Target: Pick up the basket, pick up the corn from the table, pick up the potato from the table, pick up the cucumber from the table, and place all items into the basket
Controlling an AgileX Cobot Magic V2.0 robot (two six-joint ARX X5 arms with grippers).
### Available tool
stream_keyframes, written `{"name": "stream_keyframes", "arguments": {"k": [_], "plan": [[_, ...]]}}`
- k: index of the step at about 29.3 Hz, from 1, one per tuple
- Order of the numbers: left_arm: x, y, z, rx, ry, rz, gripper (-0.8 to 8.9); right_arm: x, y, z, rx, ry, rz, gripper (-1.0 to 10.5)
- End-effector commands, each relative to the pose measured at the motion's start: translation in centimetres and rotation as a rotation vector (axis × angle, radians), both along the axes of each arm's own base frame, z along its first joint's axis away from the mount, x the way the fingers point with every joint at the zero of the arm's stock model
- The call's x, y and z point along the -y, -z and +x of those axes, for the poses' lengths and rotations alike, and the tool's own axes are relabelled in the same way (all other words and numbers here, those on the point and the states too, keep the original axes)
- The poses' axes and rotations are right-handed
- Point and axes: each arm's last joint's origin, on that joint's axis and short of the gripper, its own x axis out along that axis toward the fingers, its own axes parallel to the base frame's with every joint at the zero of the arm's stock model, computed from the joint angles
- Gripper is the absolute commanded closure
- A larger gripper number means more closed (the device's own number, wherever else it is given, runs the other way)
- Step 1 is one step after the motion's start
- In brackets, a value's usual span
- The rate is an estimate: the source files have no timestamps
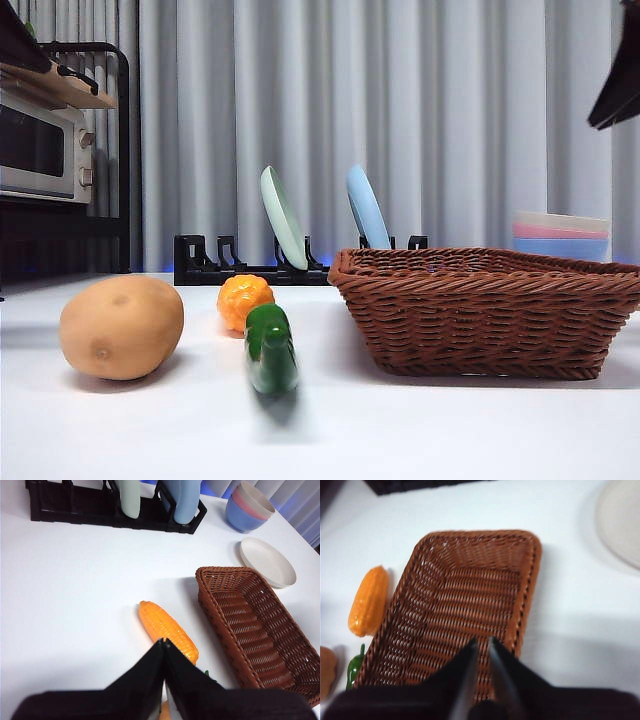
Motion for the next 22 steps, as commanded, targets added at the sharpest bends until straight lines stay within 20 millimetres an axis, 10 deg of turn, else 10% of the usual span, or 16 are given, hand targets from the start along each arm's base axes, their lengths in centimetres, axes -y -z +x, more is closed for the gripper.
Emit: {"name": "stream_keyframes", "arguments": {"k": [1, 4, 22], "plan": [[0.0, 0.2, 0.2, -0.008, 0.011, 0.012, 6.51, 0.0, 0.1, 0.5, 0.000, -0.020, -0.017, 6.3], [0.0, 0.3, 0.2, -0.012, 0.008, 0.009, 4.93, 0.0, 0.5, 0.9, -0.019, -0.018, -0.023, 5.7], [0.0, 0.3, 0.2, -0.020, 0.006, 0.003, 4.94, -0.7, 9.6, 7.8, -0.296, -0.040, 0.035, 6.2]]}}
